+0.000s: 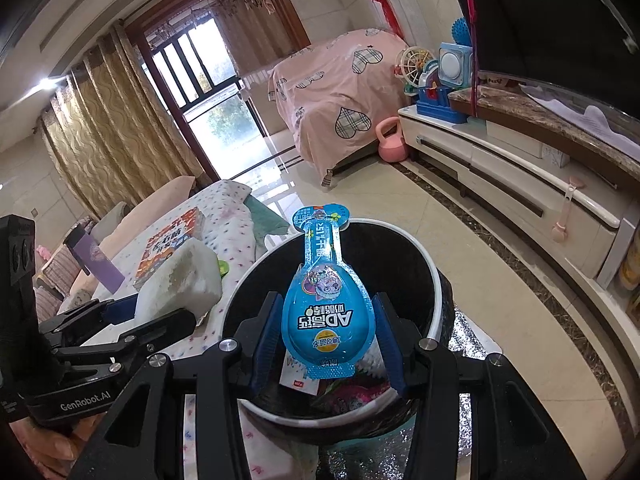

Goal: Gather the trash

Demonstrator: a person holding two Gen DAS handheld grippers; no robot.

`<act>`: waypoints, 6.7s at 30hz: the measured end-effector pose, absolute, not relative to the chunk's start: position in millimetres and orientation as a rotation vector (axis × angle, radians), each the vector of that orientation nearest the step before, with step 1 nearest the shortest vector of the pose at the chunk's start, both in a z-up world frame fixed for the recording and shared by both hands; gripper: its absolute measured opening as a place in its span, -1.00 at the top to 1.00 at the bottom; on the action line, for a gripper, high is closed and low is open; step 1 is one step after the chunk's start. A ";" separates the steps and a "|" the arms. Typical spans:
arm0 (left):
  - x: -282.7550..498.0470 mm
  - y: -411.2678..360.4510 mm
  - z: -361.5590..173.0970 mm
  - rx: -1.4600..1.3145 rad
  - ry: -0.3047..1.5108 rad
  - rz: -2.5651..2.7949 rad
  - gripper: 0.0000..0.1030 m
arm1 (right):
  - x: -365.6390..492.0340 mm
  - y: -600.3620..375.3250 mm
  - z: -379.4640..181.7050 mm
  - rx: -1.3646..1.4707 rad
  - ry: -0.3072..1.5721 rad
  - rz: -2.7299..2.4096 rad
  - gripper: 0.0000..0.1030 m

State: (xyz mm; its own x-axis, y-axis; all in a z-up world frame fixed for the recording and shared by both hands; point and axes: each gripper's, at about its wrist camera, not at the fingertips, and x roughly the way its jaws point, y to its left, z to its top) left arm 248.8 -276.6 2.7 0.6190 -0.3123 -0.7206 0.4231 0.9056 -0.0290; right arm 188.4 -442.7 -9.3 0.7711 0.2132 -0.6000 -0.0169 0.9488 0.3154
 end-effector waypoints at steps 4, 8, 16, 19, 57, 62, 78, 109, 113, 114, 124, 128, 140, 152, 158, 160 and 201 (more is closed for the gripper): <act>252.3 -279.4 -0.8 0.152 0.810 -0.421 -0.28 | 194.7 -444.7 -10.6 0.299 0.688 0.126 0.09; 255.7 -282.5 -4.1 0.156 0.821 -0.421 -0.29 | 199.6 -445.5 -14.0 0.303 0.700 0.126 0.09; 262.4 -288.5 -11.0 0.168 0.840 -0.415 -0.30 | 206.0 -448.4 -22.0 0.306 0.721 0.119 0.09; 265.6 -289.4 -14.3 0.164 0.854 -0.412 -0.30 | 207.0 -448.4 -23.7 0.304 0.727 0.116 0.09; 214.7 -235.0 8.2 0.034 0.826 -0.371 -0.65 | 162.3 -445.5 0.2 0.398 0.638 0.107 -0.83; 185.4 -208.3 6.5 -0.003 0.808 -0.354 -0.65 | 133.5 -431.6 3.9 0.433 0.596 0.115 -0.87; 84.8 -118.0 19.4 -0.106 0.652 -0.271 -0.70 | 54.0 -358.4 19.3 0.343 0.517 0.125 -0.98; 15.2 -73.2 -0.1 0.003 0.410 0.002 -1.00 | -6.2 -298.5 2.2 0.121 0.296 0.045 -1.00; 13.0 -73.2 1.3 0.003 0.402 0.000 -1.00 | -6.8 -297.6 -0.3 0.109 0.302 0.036 -1.00; 12.7 -73.4 1.3 0.004 0.402 -0.002 -1.00 | -7.0 -297.9 -0.5 0.111 0.304 0.039 -1.00; 11.0 -73.0 2.4 -0.002 0.394 -0.013 -1.00 | -9.6 -297.8 2.2 0.117 0.302 0.044 -1.00; 10.5 -71.4 2.2 -0.013 0.396 -0.017 -1.00 | -10.6 -296.4 3.3 0.112 0.297 0.047 -1.00; 7.2 -71.7 3.3 -0.011 0.383 -0.026 -1.00 | -13.1 -296.9 5.4 0.120 0.284 0.056 -1.00; 6.9 -71.0 4.6 -0.009 0.387 -0.026 -1.00 | -13.6 -297.8 6.8 0.123 0.277 0.061 -1.00; 9.1 -72.0 4.5 -0.009 0.391 -0.031 -1.00 | -13.6 -297.7 7.0 0.123 0.275 0.061 -1.00; 9.5 -72.3 4.5 -0.009 0.390 -0.031 -1.00 | -13.6 -297.6 7.4 0.125 0.275 0.062 -1.00; 16.9 -72.5 -4.8 -0.012 0.410 -0.050 -1.00 | -10.9 -287.1 8.0 0.129 0.284 0.087 -1.00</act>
